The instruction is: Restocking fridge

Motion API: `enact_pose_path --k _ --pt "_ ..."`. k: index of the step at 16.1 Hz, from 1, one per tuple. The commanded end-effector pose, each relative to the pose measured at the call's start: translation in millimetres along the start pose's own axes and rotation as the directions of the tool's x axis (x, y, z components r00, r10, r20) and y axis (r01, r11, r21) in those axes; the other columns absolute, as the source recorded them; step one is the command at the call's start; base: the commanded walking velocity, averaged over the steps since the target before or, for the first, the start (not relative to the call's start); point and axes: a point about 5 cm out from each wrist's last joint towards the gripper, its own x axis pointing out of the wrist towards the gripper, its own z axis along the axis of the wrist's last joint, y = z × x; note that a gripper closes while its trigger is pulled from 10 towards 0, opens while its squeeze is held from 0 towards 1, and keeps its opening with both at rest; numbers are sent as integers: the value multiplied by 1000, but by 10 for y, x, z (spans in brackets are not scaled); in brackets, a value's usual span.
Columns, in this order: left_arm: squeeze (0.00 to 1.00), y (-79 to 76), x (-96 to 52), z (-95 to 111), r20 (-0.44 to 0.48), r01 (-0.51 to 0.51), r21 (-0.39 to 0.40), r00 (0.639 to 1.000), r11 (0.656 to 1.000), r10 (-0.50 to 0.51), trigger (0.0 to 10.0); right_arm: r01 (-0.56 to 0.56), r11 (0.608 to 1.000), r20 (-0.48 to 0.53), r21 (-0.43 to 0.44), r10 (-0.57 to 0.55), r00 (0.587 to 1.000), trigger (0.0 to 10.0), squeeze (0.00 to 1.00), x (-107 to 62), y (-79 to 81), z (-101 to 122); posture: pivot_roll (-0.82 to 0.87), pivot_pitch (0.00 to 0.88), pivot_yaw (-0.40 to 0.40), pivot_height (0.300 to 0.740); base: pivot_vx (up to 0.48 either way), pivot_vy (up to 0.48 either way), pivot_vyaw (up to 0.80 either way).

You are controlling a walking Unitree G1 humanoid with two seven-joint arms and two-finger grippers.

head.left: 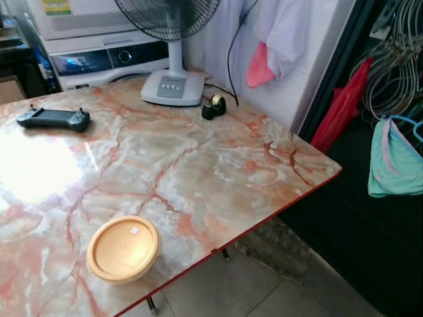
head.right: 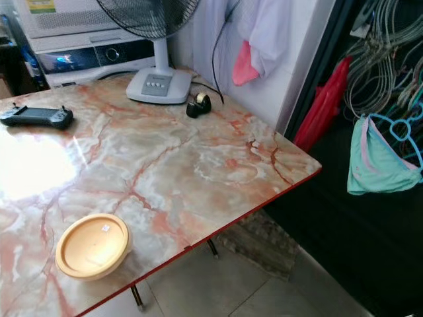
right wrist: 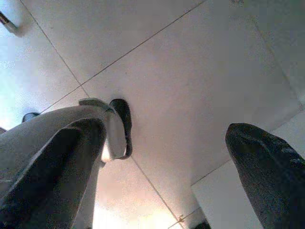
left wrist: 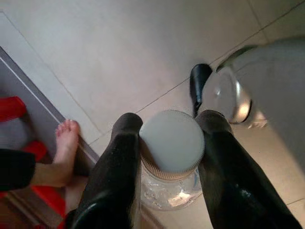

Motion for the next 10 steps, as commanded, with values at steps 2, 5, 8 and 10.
enact_pose_path --k 2,5,8,10 --pt "0 -33 -1 -25 -15 4 35 1000 999 -4 10000 5 1000 0 -9 -5 1000 10000 0 -2 -27 12 157 0 -60 740 0 -167 -800" --pt "0 -58 0 -28 -17 7 7 1000 1000 -7 10000 2 1000 -2 -22 -2 1000 10000 0 -3 -34 17 159 0 -68 740 0 -97 -800" --pt "0 -57 1 -23 -16 7 8 1000 1000 -7 10000 1 1000 -4 -24 -1 1000 10000 0 -2 -35 20 157 0 -68 740 0 0 -800" --pt "0 -58 1 -27 -19 8 3 1000 1000 -8 10000 -1 1000 -7 -29 1 1000 10000 0 -2 -36 21 157 0 -68 740 0 0 -800"
